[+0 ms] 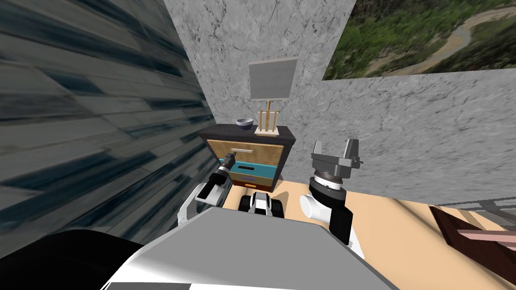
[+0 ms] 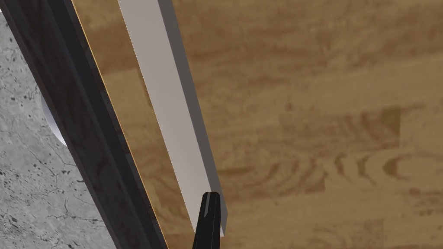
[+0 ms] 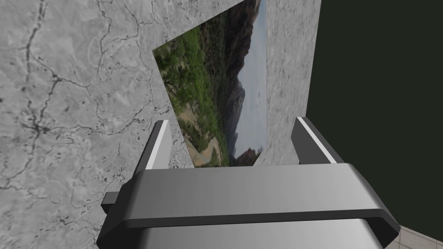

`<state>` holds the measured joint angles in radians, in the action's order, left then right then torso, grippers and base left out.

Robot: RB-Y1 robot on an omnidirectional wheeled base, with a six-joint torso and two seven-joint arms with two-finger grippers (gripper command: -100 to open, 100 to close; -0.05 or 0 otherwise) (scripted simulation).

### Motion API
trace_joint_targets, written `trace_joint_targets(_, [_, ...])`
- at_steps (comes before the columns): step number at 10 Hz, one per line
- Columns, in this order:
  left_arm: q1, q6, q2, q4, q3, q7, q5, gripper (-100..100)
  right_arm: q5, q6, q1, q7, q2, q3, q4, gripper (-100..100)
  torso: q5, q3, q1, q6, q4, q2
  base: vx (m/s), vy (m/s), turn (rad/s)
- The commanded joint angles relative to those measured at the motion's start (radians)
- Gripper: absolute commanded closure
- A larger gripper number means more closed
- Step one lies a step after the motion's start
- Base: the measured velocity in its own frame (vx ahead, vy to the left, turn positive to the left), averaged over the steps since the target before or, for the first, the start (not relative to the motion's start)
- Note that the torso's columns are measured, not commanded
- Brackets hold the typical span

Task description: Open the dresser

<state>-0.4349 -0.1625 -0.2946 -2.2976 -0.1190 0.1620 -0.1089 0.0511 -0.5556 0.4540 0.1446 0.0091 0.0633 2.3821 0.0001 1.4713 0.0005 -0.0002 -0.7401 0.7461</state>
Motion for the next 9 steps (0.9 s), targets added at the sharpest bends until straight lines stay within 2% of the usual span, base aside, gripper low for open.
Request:
trace_joint_targets(1, [-0.017, 0.002, -0.007, -0.019, -0.006, 0.002, 0.0, 100, 0.0, 0.0, 0.0, 0.0, 0.0, 0.0, 0.0, 0, 0.0, -0.001, 0.0, 0.0, -0.001, 0.001, -0.203, 0.021, 0.027])
trace_joint_targets(3, [-0.019, 0.003, -0.007, -0.02, -0.007, 0.002, -0.001, 100, 0.0, 0.0, 0.0, 0.0, 0.0, 0.0, 0.0, 0, 0.0, 0.003, 0.0, 0.0, 0.001, -0.006, -0.153, 0.017, 0.016])
trace_joint_targets(4, [-0.025, -0.02, -0.015, -0.041, -0.005, 0.005, 0.001, -100, 0.0, 0.0, 0.0, 0.0, 0.0, 0.0, 0.0, 0, 0.0, 0.008, -0.001, 0.0, 0.004, -0.014, 0.06, 0.019, -0.035])
trace_joint_targets(8, [-0.036, -0.067, -0.029, -0.076, -0.002, 0.011, 0.005, -100, 0.0, 0.0, 0.001, 0.0, 0.0, 0.0, 0.0, 0, 0.0, 0.006, 0.0, 0.0, 0.003, -0.01, 0.166, 0.024, -0.025])
trace_joint_targets(9, [-0.035, -0.055, -0.027, -0.069, -0.002, 0.01, 0.005, -100, 0.0, 0.0, 0.001, 0.0, 0.0, 0.0, 0.0, 0, 0.0, 0.005, 0.0, 0.0, 0.002, -0.008, 0.095, 0.017, -0.005])
